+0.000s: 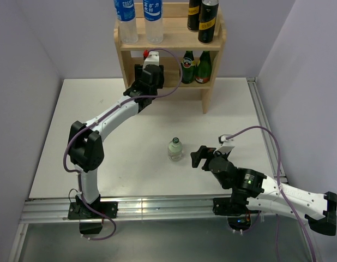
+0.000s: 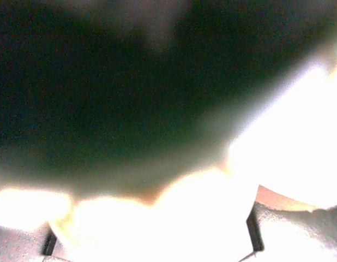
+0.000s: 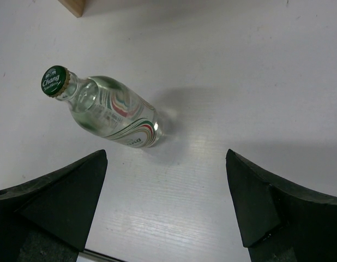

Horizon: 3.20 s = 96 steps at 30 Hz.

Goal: Place and organize the beverage onto the shelf

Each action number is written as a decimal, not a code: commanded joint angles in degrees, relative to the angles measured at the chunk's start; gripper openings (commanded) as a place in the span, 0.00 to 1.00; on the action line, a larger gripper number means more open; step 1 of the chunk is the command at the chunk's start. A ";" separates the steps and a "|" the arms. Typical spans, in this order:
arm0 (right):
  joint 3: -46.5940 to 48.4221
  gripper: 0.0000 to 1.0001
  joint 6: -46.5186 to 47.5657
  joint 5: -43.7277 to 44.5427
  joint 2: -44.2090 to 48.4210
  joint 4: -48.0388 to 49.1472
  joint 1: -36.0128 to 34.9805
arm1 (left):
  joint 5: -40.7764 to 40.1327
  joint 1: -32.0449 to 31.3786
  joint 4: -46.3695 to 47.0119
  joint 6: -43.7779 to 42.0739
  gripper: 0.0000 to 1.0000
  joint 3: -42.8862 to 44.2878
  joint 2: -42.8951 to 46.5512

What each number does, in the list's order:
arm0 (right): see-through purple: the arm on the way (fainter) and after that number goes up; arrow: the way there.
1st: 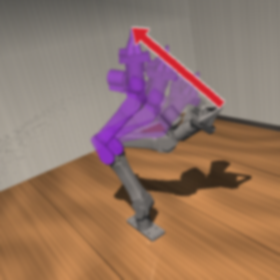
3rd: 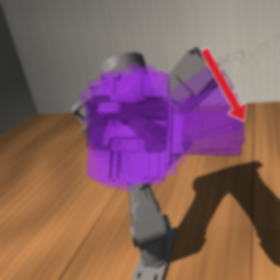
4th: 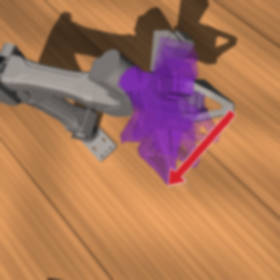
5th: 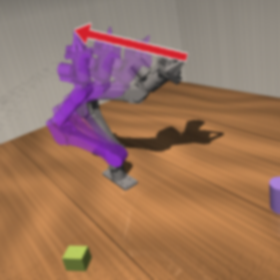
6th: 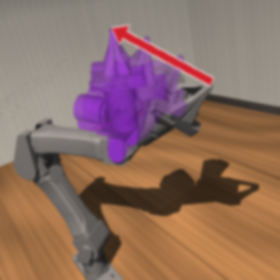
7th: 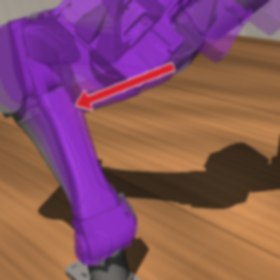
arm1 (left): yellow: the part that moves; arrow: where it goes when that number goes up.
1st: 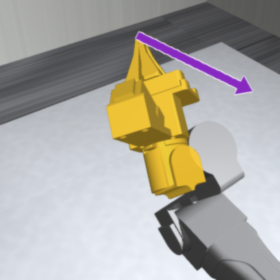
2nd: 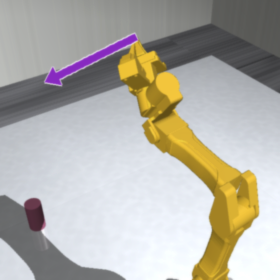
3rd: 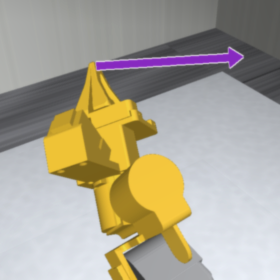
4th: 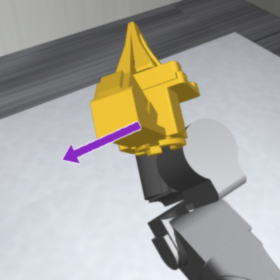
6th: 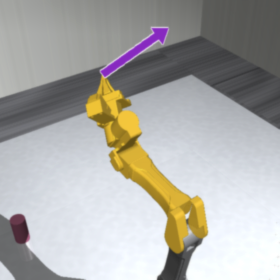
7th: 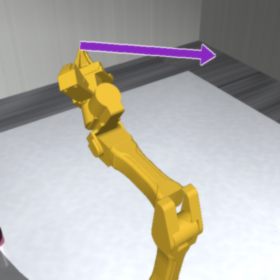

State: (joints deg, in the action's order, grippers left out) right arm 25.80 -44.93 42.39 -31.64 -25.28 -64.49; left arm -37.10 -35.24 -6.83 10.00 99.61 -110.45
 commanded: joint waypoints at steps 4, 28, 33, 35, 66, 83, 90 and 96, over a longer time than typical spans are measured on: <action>0.21 0.96 -0.25 1.82 -1.14 1.55 -0.46 | -2.01 1.58 8.13 -1.21 0.00 2.87 2.87; 0.30 0.96 -0.51 2.26 -2.11 1.55 -0.64 | -3.15 7.82 7.01 4.32 0.39 -0.47 3.23; 0.39 0.96 -0.69 2.17 -2.29 1.46 -0.64 | -3.50 7.82 7.53 5.03 0.93 -1.96 3.93; 0.39 0.96 -0.69 2.17 -2.20 1.46 -0.64 | -3.50 7.91 7.53 5.21 0.99 -2.14 4.11; -0.05 0.96 -0.43 2.34 -0.79 1.63 -1.08 | -4.99 0.71 -0.81 9.77 0.99 -22.17 24.75; -0.23 0.96 -0.42 2.61 0.00 1.64 -1.25 | 3.69 -36.12 12.36 22.43 0.99 -68.58 55.70; 0.12 0.96 -0.78 2.87 -0.97 1.28 -1.25 | 11.35 -37.88 29.40 21.20 0.99 -75.27 46.66; 0.21 0.96 -0.69 2.52 -1.23 1.46 -1.34 | 10.21 -38.06 47.94 16.73 0.99 -74.83 31.81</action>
State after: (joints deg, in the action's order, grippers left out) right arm 25.80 -45.10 43.27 -32.51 -25.30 -65.39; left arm -27.99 -72.95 25.32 29.56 24.32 -73.84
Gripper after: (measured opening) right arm 0.965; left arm 0.993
